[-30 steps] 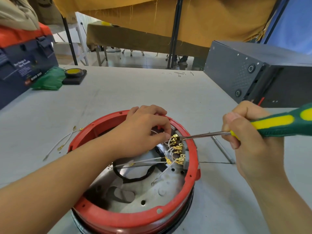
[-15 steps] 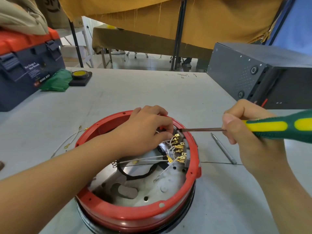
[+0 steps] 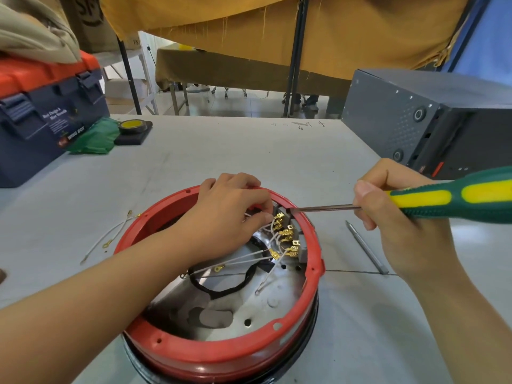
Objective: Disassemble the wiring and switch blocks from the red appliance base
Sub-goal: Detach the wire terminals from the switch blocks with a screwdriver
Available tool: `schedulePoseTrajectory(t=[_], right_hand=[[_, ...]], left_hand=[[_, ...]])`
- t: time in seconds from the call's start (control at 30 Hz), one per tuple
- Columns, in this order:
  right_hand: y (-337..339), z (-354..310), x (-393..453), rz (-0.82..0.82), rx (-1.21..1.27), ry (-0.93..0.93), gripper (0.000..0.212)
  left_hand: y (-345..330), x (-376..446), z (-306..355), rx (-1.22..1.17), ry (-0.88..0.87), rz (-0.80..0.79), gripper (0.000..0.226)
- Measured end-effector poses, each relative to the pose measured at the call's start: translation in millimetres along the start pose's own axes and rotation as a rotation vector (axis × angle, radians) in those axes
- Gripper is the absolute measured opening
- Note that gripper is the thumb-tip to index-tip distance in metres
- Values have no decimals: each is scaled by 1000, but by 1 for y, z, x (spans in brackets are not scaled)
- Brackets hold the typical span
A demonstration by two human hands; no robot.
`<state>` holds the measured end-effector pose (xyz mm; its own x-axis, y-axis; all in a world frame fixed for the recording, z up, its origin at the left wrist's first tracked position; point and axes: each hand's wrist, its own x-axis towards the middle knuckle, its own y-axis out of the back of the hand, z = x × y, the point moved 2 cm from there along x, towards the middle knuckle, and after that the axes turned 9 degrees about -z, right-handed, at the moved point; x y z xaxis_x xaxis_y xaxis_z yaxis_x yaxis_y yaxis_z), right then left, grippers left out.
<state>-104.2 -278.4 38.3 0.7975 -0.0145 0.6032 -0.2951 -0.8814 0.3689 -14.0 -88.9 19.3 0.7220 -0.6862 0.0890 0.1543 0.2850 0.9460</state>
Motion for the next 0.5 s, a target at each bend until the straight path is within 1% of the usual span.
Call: schedulePoseTrajectory(t=[0.1, 0.23, 0.37, 0.5], right_hand=[[0, 2, -2, -6, 9, 0, 31], [-2, -1, -3, -42, -14, 28, 30], [-6, -5, -5, -75, -71, 83, 30], [-11, -11, -7, -75, -145, 130, 28]], left_hand=[[0, 0, -1, -11, -3, 3, 10], [0, 0, -1, -17, -7, 2, 6], [-1, 0, -1, -16, -8, 6, 8], [-1, 0, -2, -14, -16, 6, 9]])
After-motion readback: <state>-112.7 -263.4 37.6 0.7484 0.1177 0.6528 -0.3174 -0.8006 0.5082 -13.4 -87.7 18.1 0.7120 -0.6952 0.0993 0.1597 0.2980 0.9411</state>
